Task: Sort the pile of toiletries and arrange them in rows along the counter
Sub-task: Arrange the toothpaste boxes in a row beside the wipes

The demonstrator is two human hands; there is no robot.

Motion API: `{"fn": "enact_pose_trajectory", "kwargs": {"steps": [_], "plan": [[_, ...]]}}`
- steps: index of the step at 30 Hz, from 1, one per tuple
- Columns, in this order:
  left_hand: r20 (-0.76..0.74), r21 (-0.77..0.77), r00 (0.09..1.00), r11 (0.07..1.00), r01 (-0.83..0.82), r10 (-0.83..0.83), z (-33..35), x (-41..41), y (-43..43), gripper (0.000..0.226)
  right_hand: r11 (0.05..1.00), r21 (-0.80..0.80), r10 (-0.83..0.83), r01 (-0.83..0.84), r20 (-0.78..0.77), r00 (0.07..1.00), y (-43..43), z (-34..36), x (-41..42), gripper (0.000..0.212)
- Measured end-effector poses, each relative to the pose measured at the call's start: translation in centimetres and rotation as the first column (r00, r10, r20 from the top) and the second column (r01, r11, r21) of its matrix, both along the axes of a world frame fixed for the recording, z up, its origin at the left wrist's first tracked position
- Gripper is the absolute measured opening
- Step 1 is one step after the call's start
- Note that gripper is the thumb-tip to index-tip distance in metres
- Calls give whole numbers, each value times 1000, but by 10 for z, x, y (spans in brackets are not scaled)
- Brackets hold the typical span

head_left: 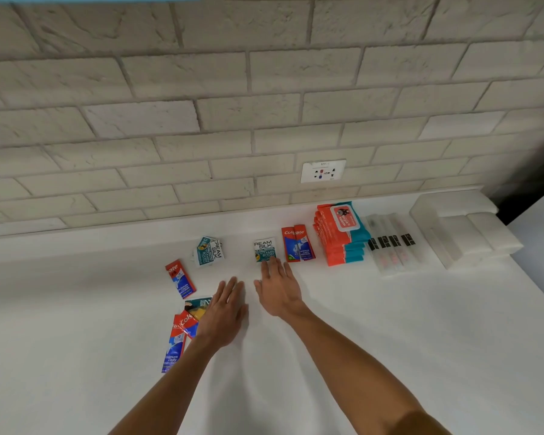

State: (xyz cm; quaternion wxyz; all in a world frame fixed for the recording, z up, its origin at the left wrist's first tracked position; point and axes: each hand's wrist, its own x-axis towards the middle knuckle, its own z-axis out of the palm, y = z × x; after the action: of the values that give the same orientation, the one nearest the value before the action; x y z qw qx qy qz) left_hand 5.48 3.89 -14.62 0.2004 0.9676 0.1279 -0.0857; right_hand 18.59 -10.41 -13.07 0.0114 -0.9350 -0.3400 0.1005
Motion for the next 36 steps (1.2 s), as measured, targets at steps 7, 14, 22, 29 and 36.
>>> {"fn": "enact_pose_trajectory", "kwargs": {"steps": [7,14,22,29,36], "plan": [[4,1,1000,1000,-4,4,4,-1,-1,65,999,-41,-25,25,-2,1000,13,4,24,69],[-4,-15,1000,1000,-10,10,6,-1,-2,65,998,-52,-39,39,-11,999,21,6,33,69],[-16,-7,1000,1000,-8,8,7,0,-2,66,998,-36,-60,60,-21,998,26,4,40,69],[-13,-5,1000,1000,1,-1,7,3,0,67,997,10,-71,72,-10,997,28,3,41,64],[146,-131,985,988,-76,95,24,0,7,57,983,171,-62,60,5,998,28,9,21,57]]}}
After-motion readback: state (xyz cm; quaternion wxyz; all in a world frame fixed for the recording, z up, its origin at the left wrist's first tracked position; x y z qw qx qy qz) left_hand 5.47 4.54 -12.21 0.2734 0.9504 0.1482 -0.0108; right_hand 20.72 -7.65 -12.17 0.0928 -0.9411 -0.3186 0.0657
